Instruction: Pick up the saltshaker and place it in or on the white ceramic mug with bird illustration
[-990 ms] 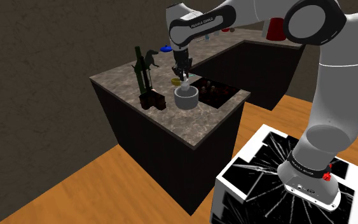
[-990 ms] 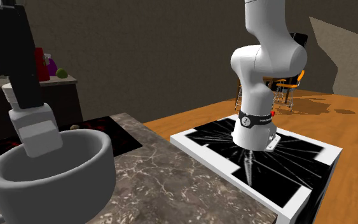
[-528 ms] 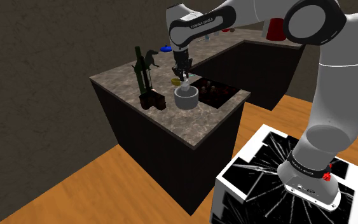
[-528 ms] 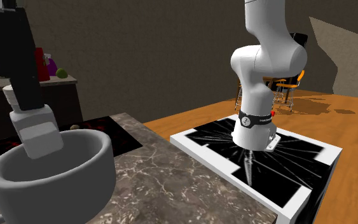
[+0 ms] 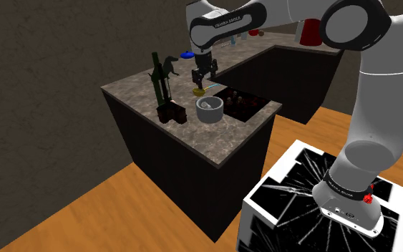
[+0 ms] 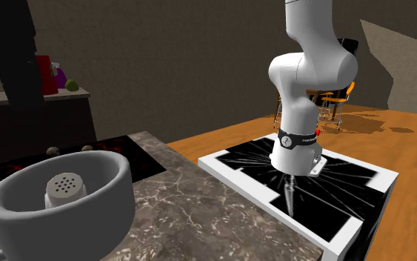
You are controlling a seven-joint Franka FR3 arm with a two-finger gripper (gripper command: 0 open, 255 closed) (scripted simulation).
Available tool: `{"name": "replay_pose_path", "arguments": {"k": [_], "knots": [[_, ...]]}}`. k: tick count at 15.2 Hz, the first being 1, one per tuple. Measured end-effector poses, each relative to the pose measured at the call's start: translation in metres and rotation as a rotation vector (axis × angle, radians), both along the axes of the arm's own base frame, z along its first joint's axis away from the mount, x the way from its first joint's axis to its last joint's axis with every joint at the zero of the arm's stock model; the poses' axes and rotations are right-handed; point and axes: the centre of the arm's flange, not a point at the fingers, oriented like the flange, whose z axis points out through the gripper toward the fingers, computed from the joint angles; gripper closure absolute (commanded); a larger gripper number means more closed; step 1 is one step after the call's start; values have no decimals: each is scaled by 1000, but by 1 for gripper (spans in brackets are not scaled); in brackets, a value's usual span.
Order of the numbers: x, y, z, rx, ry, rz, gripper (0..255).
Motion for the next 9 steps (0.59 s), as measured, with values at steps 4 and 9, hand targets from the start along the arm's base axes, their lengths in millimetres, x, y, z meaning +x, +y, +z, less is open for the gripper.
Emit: {"name": "replay_pose_path", "arguments": {"k": [4, 9], "knots": [[0, 4, 32, 0, -1, 0, 0], [0, 4, 35, 0, 0, 0, 0]]}}
